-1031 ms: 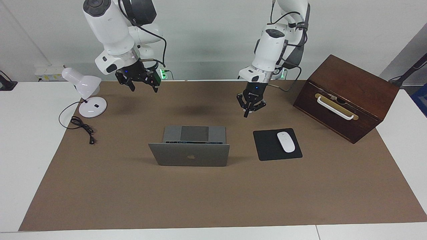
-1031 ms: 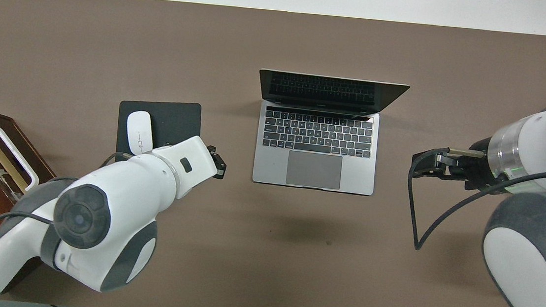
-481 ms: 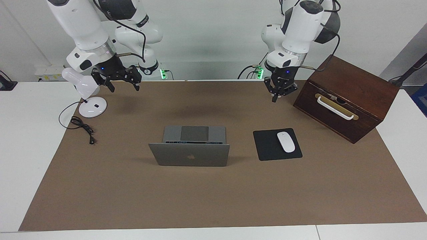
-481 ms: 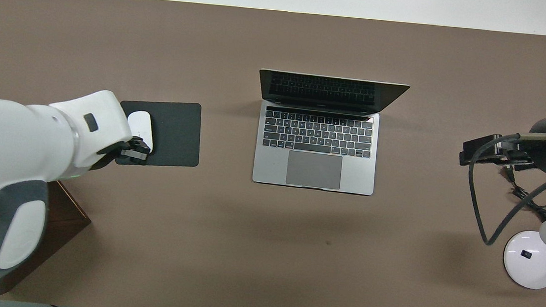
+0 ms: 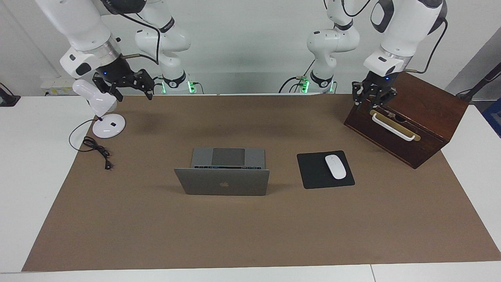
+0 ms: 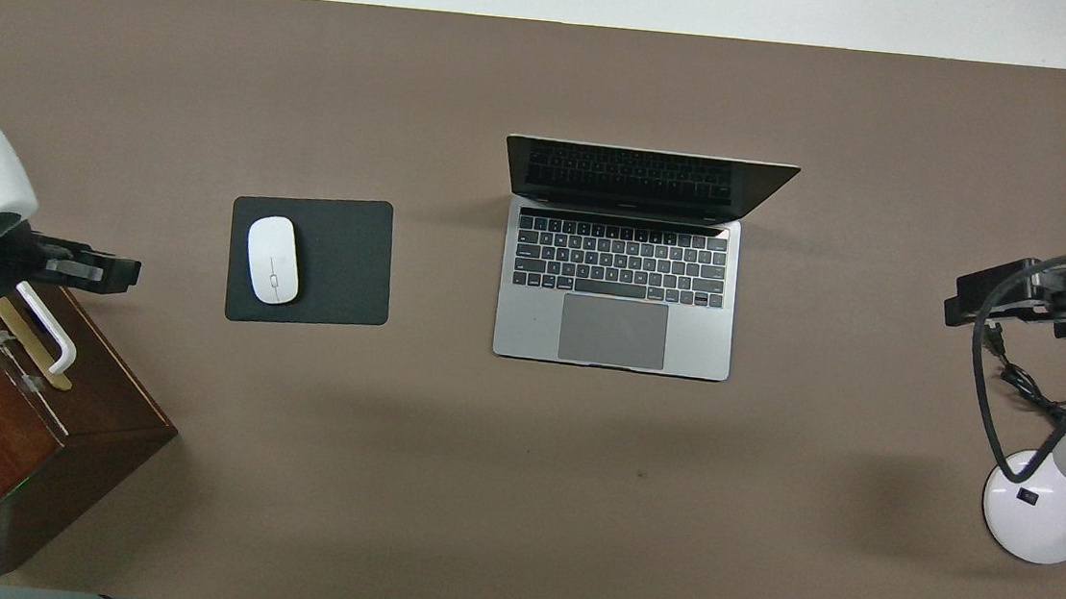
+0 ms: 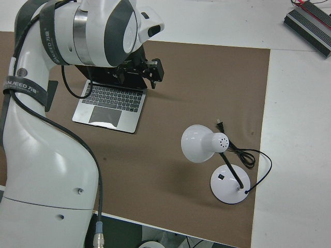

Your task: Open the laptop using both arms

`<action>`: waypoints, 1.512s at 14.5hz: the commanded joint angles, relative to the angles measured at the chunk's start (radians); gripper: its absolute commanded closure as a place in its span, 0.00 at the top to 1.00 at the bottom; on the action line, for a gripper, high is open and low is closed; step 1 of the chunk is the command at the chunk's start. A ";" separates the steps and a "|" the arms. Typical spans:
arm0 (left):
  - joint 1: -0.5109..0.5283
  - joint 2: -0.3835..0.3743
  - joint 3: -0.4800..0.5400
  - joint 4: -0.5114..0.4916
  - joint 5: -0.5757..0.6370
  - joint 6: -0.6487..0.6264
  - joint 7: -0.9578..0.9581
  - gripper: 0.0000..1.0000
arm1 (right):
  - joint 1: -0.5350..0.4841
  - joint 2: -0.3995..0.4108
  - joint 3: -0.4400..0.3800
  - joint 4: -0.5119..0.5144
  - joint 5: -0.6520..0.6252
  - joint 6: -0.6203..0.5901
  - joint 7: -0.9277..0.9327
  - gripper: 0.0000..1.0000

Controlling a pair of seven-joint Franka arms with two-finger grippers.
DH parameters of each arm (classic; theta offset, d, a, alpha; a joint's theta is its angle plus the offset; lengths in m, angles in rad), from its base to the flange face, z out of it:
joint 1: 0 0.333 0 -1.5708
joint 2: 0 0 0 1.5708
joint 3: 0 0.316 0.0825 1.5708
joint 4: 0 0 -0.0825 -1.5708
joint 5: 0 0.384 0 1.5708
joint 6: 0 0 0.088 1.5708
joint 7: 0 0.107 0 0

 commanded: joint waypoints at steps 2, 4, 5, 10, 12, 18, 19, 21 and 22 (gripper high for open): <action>0.011 0.005 0.081 0.036 -0.014 -0.052 0.034 1.00 | -0.055 0.037 -0.004 0.020 -0.020 0.019 -0.078 1.00; 0.013 0.008 0.124 0.056 -0.010 -0.054 0.094 1.00 | -0.055 0.034 -0.010 0.019 -0.019 0.004 -0.074 1.00; 0.015 0.008 0.144 0.058 -0.005 -0.054 0.117 1.00 | -0.057 0.031 -0.014 0.013 -0.019 0.004 -0.071 1.00; 0.041 0.009 0.158 0.058 0.038 -0.031 0.125 1.00 | -0.047 0.037 -0.034 0.011 -0.095 0.085 -0.085 1.00; 0.036 0.020 0.156 0.063 0.052 0.024 0.114 1.00 | -0.052 0.034 -0.036 0.003 -0.103 0.116 -0.109 1.00; 0.025 0.139 0.124 0.245 0.059 -0.133 0.008 1.00 | -0.044 0.029 -0.030 0.000 -0.098 0.103 -0.111 1.00; 0.025 0.166 0.124 0.297 0.055 -0.180 0.002 1.00 | -0.044 0.028 -0.031 -0.004 -0.092 0.105 -0.109 1.00; 0.024 0.183 0.123 0.333 0.035 -0.250 -0.001 1.00 | -0.043 0.022 -0.033 -0.007 -0.080 0.102 -0.108 1.00; 0.013 0.181 0.121 0.331 0.038 -0.262 -0.010 1.00 | -0.043 0.022 -0.033 -0.012 -0.080 0.114 -0.106 1.00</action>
